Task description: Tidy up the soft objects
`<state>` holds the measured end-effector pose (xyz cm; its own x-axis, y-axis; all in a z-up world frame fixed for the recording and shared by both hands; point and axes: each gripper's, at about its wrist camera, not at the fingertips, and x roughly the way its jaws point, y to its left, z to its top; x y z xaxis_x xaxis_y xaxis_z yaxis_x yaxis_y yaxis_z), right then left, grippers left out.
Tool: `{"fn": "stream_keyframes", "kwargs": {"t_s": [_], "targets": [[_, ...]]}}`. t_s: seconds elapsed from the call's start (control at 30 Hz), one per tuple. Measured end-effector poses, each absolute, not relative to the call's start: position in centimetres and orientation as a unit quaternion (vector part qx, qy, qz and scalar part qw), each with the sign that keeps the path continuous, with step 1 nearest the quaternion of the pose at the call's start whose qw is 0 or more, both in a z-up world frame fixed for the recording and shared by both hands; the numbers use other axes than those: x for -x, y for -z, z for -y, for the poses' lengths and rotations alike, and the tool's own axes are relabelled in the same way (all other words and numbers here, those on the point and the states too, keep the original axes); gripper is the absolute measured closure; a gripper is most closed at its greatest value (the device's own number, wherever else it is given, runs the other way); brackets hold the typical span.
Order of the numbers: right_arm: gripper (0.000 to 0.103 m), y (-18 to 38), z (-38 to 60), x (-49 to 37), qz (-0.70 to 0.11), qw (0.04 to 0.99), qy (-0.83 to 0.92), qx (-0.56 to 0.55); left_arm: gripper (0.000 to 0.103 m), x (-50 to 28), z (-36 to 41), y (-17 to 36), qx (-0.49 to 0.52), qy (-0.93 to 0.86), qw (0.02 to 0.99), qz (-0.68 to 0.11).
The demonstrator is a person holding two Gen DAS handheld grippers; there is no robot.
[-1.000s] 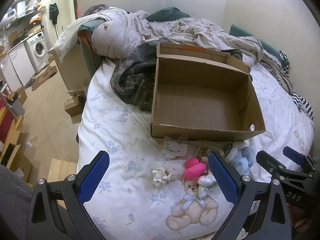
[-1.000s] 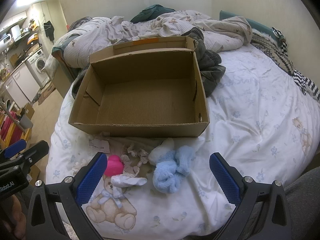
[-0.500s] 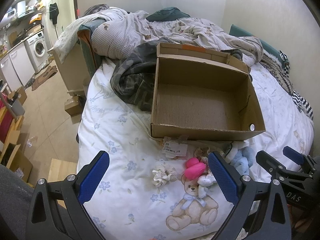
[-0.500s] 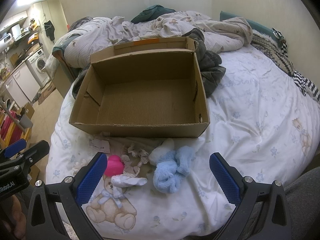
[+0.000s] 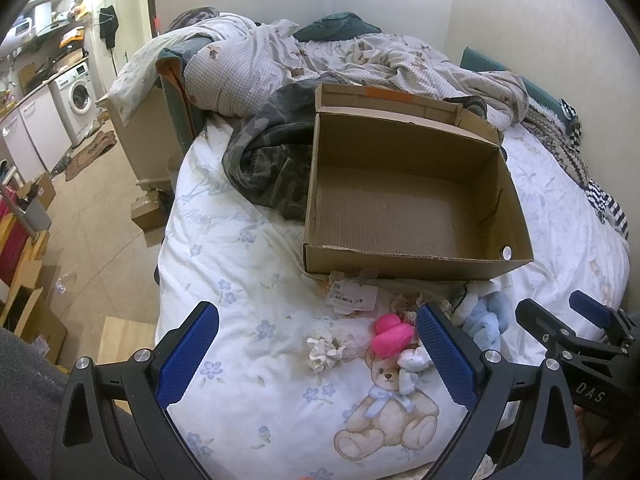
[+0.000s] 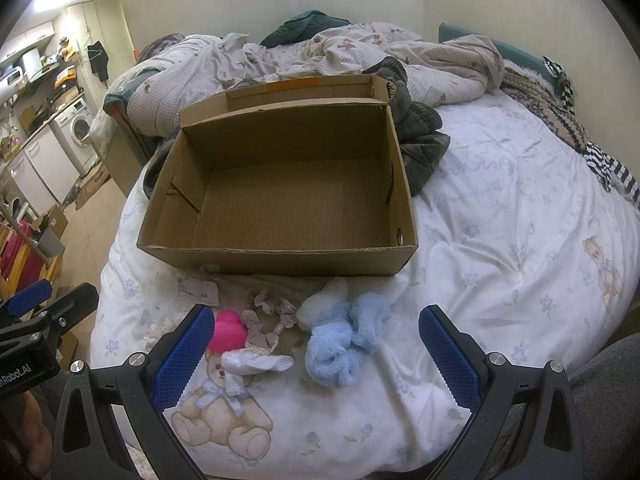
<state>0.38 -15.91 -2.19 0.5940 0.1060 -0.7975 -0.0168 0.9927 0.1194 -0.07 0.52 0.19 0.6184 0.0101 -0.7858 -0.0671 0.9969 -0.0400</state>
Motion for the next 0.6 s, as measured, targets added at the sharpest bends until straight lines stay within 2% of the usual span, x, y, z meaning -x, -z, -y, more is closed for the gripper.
{"fn": "stream_keyframes", "kwargs": {"t_s": [0.6], "targets": [[0.000,2.21,16.16,-0.59,-0.453,0.889,-0.035,-0.052,0.004,0.00,-0.63,0.26,0.031,-0.024,0.899,-0.437]]}}
